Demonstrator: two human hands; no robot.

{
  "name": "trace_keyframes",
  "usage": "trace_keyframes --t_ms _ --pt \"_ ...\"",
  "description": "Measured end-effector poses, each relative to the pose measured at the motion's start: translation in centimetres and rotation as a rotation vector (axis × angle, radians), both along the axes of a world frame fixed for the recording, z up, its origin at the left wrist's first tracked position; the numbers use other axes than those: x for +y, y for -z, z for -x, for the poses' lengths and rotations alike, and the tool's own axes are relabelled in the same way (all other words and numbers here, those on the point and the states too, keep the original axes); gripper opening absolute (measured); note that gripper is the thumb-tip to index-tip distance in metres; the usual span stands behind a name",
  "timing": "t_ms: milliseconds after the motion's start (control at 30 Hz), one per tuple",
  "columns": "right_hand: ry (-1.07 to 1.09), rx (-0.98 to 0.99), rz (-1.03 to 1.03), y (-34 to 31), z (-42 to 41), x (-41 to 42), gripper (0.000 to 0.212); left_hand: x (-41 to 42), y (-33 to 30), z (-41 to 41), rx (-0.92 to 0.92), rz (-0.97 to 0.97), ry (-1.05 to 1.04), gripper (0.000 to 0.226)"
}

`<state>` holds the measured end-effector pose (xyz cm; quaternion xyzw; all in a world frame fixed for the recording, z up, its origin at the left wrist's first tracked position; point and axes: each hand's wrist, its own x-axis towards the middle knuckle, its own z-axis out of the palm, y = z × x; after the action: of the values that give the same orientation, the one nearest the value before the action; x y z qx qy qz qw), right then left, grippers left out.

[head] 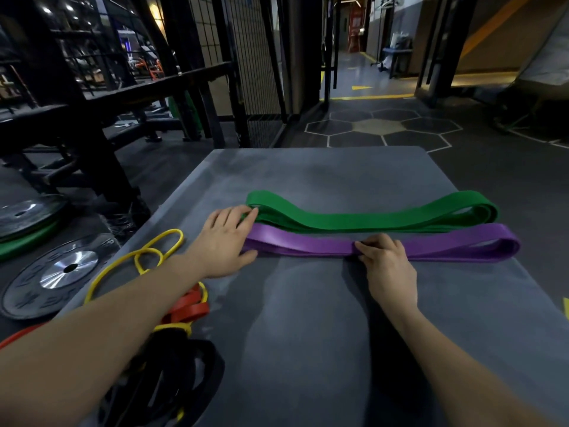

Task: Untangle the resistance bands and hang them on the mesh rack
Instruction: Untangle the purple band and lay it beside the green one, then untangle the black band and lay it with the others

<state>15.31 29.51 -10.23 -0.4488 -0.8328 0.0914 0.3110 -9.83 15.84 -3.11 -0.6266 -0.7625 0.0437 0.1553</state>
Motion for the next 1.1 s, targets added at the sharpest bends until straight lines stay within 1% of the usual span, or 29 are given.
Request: trace_keyframes --t_ms 67,133,167,300,367,500,700,833,967,1100 --pt "0.004 -0.007 -0.003 0.0 0.0 0.0 0.026 0.0 0.1 -1.3 0.046 -0.092 0.124 0.071" --pt "0.0 -0.003 -0.002 0.0 0.0 0.0 0.026 0.2 1.1 -2.3 0.095 -0.082 0.234 0.062" --pt "-0.003 0.006 0.0 0.0 0.0 0.0 0.026 0.4 1.7 -2.7 0.107 -0.059 0.248 0.06" --pt "-0.012 0.009 -0.008 0.0 -0.1 0.0 0.026 0.9 3.3 -2.9 -0.013 0.096 0.086 0.058" --pt "-0.012 0.011 0.0 0.0 -0.1 0.0 0.026 0.9 3.7 -2.6 -0.059 0.153 0.06 0.058" --pt "-0.013 0.0 0.002 -0.1 -0.1 0.0 0.027 1.2 3.2 -3.0 -0.111 0.184 0.024 0.057" --pt "-0.043 -0.074 -0.005 -0.7 -0.1 0.0 0.032 2.2 0.6 -4.9 -0.078 0.081 0.035 0.052" --pt "-0.076 -0.146 0.021 -1.8 -0.4 -0.4 0.037 2.1 -0.4 -5.9 -0.12 0.113 0.011 0.054" --pt "-0.098 -0.188 0.056 -3.2 -0.5 -1.1 0.038 1.1 -1.2 -6.3 -0.166 0.1 0.019 0.054" --pt "-0.114 -0.138 0.089 -5.1 0.2 -2.9 0.035 -1.4 -2.8 -6.1 -0.273 0.018 -0.005 0.048"
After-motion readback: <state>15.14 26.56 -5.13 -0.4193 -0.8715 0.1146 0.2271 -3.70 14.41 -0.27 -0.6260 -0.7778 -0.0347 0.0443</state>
